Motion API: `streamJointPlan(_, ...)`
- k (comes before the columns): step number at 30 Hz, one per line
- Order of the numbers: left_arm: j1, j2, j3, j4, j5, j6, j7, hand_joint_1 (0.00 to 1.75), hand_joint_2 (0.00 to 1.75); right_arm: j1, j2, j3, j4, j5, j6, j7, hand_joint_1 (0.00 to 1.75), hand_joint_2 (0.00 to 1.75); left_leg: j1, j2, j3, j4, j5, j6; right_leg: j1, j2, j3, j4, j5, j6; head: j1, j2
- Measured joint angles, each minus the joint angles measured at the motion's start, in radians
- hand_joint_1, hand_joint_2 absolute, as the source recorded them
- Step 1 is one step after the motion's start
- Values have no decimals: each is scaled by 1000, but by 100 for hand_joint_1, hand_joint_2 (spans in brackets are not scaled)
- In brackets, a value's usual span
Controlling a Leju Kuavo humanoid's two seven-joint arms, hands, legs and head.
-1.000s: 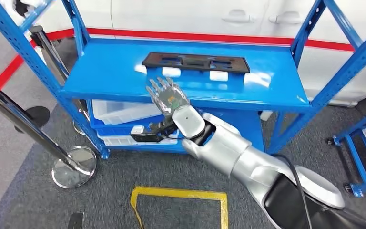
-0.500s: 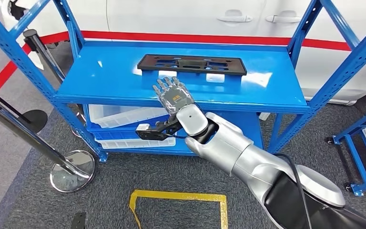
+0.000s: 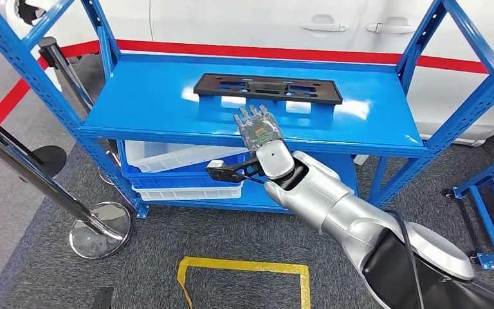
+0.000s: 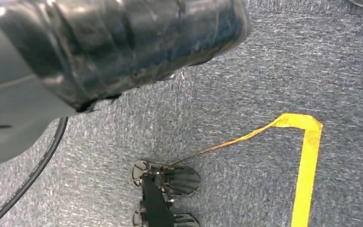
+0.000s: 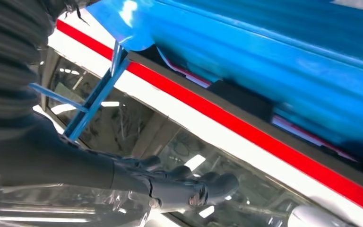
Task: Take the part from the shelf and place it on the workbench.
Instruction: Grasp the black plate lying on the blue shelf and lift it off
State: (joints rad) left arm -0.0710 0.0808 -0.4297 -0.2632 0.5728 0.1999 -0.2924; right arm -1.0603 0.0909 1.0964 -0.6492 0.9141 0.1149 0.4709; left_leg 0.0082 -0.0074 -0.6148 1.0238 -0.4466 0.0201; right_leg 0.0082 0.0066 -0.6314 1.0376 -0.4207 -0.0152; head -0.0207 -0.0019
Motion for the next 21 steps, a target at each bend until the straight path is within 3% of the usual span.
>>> streamJointPlan(1, -1, 1, -2, 0, 1, 0, 0, 0, 0, -1, -1, 0, 4, 0, 0, 1, 0, 175, -1, 0, 0, -1, 0, -4, 1, 0, 4, -6, -2, -1, 0, 0)
streamJointPlan(3, 0, 3, -3, 0, 3, 0, 2, 0, 0, -1, -3, 0, 12, 0, -2, 3, 0, 87, 0, 1, 1, 0, -4, -14, -3, 0, 9, -14, 1, -6, 0, 0)
streamJointPlan(5, 0, 4, -4, 0, 4, -1, 3, 0, 0, -2, -4, 0, 17, 1, -6, 4, 0, 0, 1, 2, -20, 51, -36, -24, -9, -1, 18, -24, 4, -14, -3, 0)
streamJointPlan(7, -1, 4, -5, 0, 5, -1, 4, 0, 0, -2, -4, 0, 21, 1, -10, 5, 0, 0, 5, 3, -81, 174, -92, -33, -10, -2, 22, -25, 2, -18, -6, 0)
streamJointPlan(9, 1, 4, -5, 0, 5, 0, 4, 0, 0, 1, -4, 0, 25, 2, -13, 6, 0, 0, 7, 3, -132, 266, -111, -38, -10, -2, 23, -24, -1, -20, -5, 0)
streamJointPlan(10, 2, 4, -5, 0, 5, 0, 4, 0, 0, 3, -4, 0, 28, 2, -14, 6, 0, 0, 8, 3, -134, 259, -93, -39, -10, -1, 24, -22, -3, -19, -5, 0)
streamJointPlan(11, 2, 4, -6, 0, 6, 0, 4, 0, 0, 4, -4, 0, 29, 3, -15, 7, 0, 0, 8, 3, -117, 214, -58, -39, -11, -1, 25, -19, -6, -17, -5, 0)
streamJointPlan(12, 2, 4, -6, 0, 6, -1, 4, 0, 0, 4, -4, 0, 31, 4, -16, 7, 0, 0, 10, 4, -87, 145, -21, -38, -11, 0, 27, -15, -11, -14, -5, 0)
streamJointPlan(14, -1, 4, -7, 0, 6, -2, 3, 0, 0, 2, -4, 0, 33, 4, -21, 8, 0, 0, 8, 4, -35, 36, 15, -32, -7, 1, 25, -7, -19, -6, -5, 0)
streamJointPlan(15, -1, 4, -8, 0, 6, -2, 2, 0, 0, 2, -5, 0, 33, 5, -23, 8, 0, 0, 6, 4, -24, 12, 16, -28, -5, 1, 24, -4, -21, -1, -4, 0)
streamJointPlan(19, 1, 4, -12, 0, 10, -5, -6, 0, 0, 1, -5, 0, 35, 9, -33, 7, 0, 0, 8, 2, -14, 3, 9, -6, -4, 0, 20, 10, -37, 18, -2, 0)
streamJointPlan(21, 0, 4, -14, 0, 13, -6, -8, 0, 0, -1, -5, 0, 35, 13, -37, 7, 0, 0, 10, 2, -4, -1, 5, 5, -7, -1, -19, 91, -77, 27, 1, 0)
